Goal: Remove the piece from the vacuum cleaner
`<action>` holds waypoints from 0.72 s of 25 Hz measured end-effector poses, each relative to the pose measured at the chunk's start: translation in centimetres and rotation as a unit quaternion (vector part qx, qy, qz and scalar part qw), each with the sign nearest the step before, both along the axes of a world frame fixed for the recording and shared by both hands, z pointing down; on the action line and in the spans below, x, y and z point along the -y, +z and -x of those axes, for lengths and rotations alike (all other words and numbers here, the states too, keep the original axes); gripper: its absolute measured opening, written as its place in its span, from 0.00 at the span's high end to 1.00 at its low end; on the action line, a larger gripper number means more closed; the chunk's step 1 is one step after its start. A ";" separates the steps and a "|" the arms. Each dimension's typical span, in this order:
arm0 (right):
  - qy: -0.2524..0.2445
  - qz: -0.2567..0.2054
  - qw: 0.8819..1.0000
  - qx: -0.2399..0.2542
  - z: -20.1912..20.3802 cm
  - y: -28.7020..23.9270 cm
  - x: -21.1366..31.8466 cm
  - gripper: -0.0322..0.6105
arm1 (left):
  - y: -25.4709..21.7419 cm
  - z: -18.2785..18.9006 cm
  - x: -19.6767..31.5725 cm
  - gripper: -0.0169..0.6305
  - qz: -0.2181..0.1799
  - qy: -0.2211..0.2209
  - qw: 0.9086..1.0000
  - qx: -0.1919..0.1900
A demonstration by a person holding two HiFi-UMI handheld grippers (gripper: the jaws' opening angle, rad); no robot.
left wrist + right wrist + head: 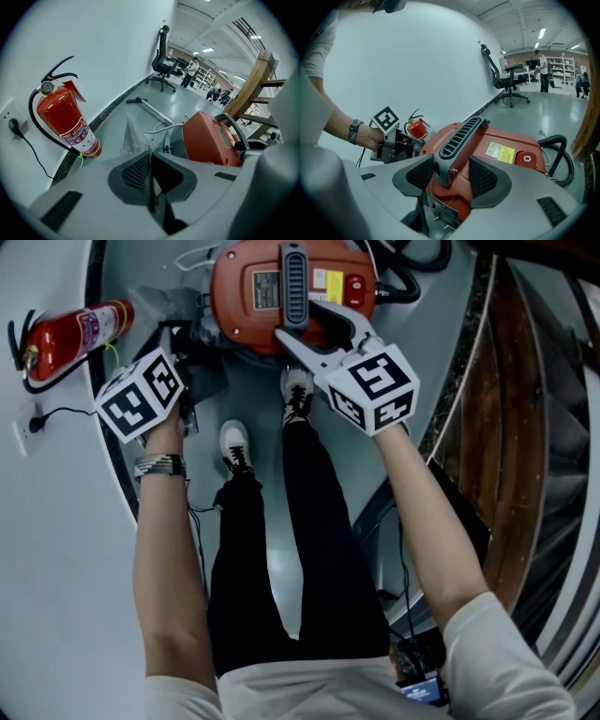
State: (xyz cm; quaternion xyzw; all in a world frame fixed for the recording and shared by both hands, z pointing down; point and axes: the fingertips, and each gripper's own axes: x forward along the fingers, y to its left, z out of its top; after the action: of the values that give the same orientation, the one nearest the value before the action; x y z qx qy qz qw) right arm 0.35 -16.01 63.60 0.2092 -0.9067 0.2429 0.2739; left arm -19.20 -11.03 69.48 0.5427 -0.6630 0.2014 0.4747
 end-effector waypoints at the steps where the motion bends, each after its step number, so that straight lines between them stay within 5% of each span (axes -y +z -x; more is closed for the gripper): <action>1: 0.000 0.000 1.000 0.000 0.0 0.0 0.0 0.57 | 0.0 0.0 0.0 0.94 0.000 0.000 1.000 -0.001; 7: 0.001 -0.001 1.000 0.001 0.0 0.0 0.0 0.57 | -0.1 0.1 0.1 0.94 -0.003 0.015 1.000 0.013; 13: 0.006 -0.013 1.000 0.004 -0.1 -0.1 0.1 0.58 | -0.7 -0.7 -0.1 0.88 -0.014 0.132 0.988 0.080; 18: 0.003 -0.012 1.000 0.002 0.1 0.0 0.0 0.57 | -1.8 -1.2 -2.0 0.77 -0.023 0.154 0.984 0.085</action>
State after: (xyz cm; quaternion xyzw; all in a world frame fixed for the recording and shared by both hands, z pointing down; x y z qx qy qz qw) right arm 0.29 -15.98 63.61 0.2146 -0.9094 0.2336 0.2689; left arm -17.98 -9.01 67.69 0.6299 -0.6143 0.3021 0.3668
